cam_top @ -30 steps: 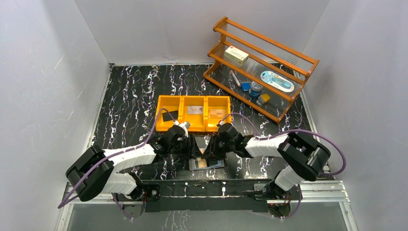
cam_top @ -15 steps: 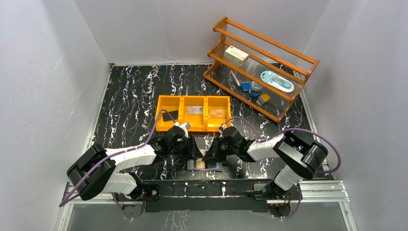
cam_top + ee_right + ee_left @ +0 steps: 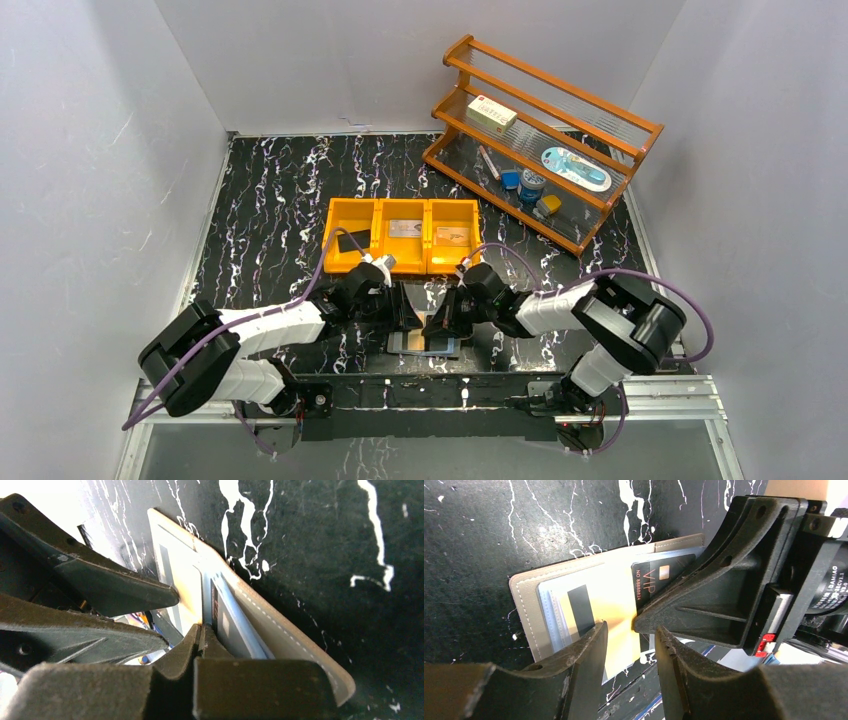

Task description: Take the credit cards out of the card holder

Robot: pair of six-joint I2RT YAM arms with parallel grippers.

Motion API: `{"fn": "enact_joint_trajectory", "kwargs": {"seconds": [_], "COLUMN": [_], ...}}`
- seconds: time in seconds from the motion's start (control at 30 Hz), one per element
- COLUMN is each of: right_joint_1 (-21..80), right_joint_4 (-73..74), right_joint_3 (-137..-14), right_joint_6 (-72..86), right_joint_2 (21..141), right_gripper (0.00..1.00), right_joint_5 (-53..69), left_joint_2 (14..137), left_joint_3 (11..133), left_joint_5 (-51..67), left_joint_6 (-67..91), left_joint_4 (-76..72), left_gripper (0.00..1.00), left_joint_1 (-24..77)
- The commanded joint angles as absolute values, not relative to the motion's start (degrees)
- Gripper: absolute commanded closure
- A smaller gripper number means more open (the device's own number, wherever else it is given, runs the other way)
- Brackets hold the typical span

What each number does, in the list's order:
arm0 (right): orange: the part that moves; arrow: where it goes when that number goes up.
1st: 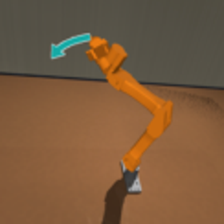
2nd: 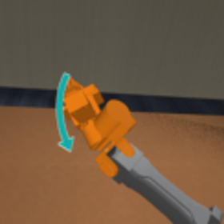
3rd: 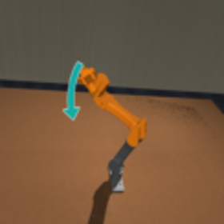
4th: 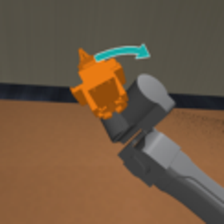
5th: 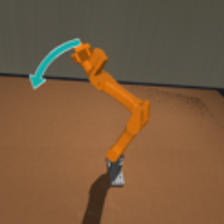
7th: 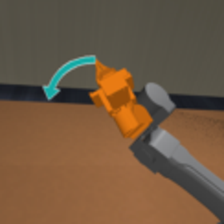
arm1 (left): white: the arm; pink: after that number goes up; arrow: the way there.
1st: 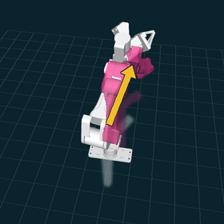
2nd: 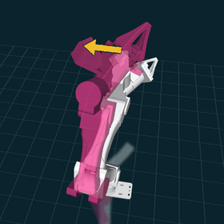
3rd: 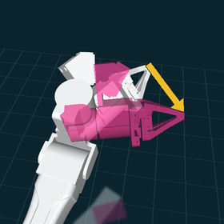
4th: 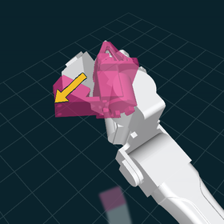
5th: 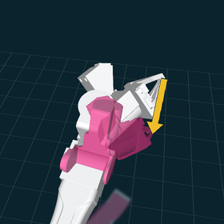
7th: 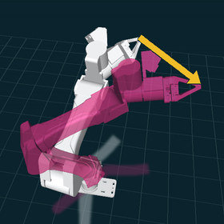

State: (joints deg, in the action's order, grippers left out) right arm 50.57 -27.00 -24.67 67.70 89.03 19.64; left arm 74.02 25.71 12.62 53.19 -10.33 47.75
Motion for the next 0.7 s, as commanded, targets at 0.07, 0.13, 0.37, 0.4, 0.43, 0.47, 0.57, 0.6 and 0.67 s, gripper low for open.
{"fn": "enact_joint_trajectory", "kwargs": {"seconds": [0.07,0.13,0.37,0.4,0.43,0.47,0.57,0.6,0.67], "right_joint_1": [48.98,48.62,48.08,48.08,48.03,47.95,47.82,47.86,47.81], "right_joint_4": [-25.26,-24.65,-20.27,-20.22,-20.50,-21.11,-23.52,-24.05,-24.34], "right_joint_3": [-23.07,-22.94,-21.55,-21.06,-20.75,-20.48,-20.96,-21.43,-22.35], "right_joint_6": [66.81,66.51,66.76,67.13,67.34,67.59,68.09,68.11,68.32], "right_joint_2": [83.02,82.30,80.39,79.89,79.55,79.47,80.79,81.57,83.31], "right_gripper": [1.00,1.00,1.00,1.00,1.00,0.98,0.88,0.84,0.80], "right_joint_5": [20.83,21.84,19.62,19.01,18.50,18.18,19.25,19.67,19.90], "left_joint_2": [74.18,74.23,74.69,74.78,74.86,74.96,75.52,75.81,76.37], "left_joint_3": [23.94,24.18,24.47,24.67,24.94,25.16,26.08,26.30,26.79], "left_joint_5": [9.14,8.87,9.36,9.65,10.00,10.27,11.53,11.97,12.96], "left_joint_6": [52.06,51.74,51.28,51.05,50.69,50.33,49.14,48.80,48.13], "left_joint_4": [-5.54,-5.18,-5.61,-5.72,-5.67,-5.63,-5.54,-5.47,-5.31], "left_gripper": [0.60,0.60,0.60,0.60,0.60,0.60,0.61,0.61,0.61], "left_joint_1": [47.77,47.77,47.81,47.80,47.76,47.82,47.81,47.81,47.81]}}
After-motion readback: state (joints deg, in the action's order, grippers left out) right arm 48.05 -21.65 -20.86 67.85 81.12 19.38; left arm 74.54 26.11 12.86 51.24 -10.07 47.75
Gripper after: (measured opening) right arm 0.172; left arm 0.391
